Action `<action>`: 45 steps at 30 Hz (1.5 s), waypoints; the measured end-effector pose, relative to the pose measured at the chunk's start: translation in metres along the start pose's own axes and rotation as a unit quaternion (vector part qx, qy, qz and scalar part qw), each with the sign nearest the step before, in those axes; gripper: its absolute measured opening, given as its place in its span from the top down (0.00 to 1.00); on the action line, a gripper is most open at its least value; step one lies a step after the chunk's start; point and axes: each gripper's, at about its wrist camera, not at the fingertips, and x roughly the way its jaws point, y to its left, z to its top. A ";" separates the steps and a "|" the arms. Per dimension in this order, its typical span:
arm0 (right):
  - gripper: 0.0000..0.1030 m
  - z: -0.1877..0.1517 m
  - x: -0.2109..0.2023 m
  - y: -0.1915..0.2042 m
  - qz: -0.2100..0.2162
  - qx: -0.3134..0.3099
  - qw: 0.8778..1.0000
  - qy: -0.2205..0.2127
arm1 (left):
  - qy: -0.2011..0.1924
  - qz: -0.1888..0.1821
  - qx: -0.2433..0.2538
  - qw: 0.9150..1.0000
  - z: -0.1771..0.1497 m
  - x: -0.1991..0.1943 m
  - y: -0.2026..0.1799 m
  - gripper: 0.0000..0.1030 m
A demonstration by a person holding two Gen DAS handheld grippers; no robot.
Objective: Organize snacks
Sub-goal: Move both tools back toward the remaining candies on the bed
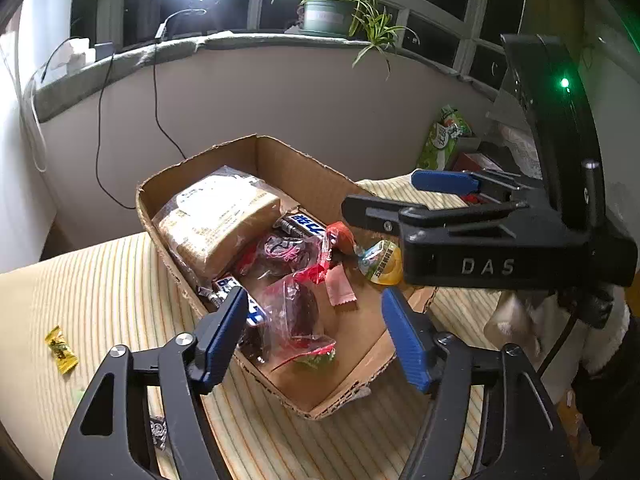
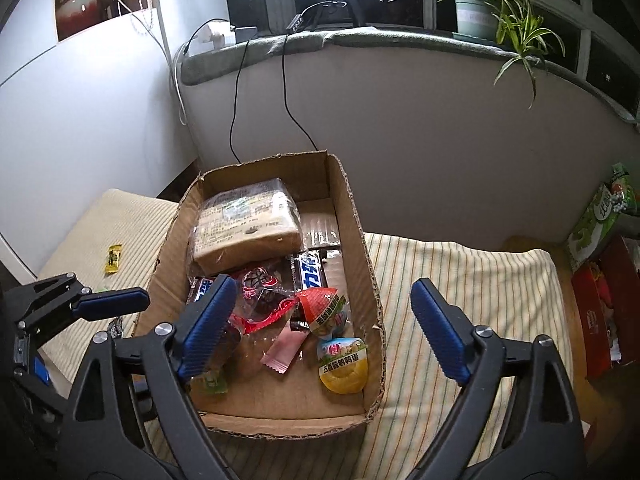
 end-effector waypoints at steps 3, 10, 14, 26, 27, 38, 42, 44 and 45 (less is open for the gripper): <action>0.11 0.001 -0.003 0.002 -0.003 0.002 1.000 -0.001 | -0.002 0.000 -0.002 1.000 -0.002 -0.004 0.001 0.31; 0.10 0.000 -0.017 0.014 -0.005 -0.002 1.000 -0.009 | -0.014 0.001 -0.007 1.000 -0.005 -0.019 0.007 0.31; 0.10 0.002 -0.026 0.026 0.000 -0.007 1.000 -0.016 | -0.023 0.003 -0.011 1.000 -0.007 -0.029 0.012 0.31; 0.10 -0.001 -0.047 0.072 0.033 -0.023 0.998 -0.038 | -0.044 0.030 -0.044 0.998 -0.024 -0.066 0.060 0.31; 0.10 -0.003 -0.048 0.077 0.038 -0.025 0.998 -0.039 | -0.045 0.034 -0.049 0.997 -0.026 -0.069 0.065 0.31; 0.10 -0.025 -0.052 0.142 0.095 -0.082 0.992 -0.027 | -0.049 0.084 -0.123 0.988 -0.054 -0.096 0.148 0.31; 0.10 -0.037 -0.047 0.169 0.114 -0.113 0.987 -0.015 | -0.047 0.097 -0.144 0.984 -0.066 -0.102 0.172 0.31; 0.11 -0.043 -0.041 0.183 0.121 -0.130 0.984 -0.006 | -0.045 0.101 -0.156 0.982 -0.072 -0.104 0.184 0.31; 0.11 -0.046 -0.039 0.189 0.122 -0.136 0.983 -0.002 | -0.043 0.103 -0.160 0.981 -0.074 -0.104 0.188 0.31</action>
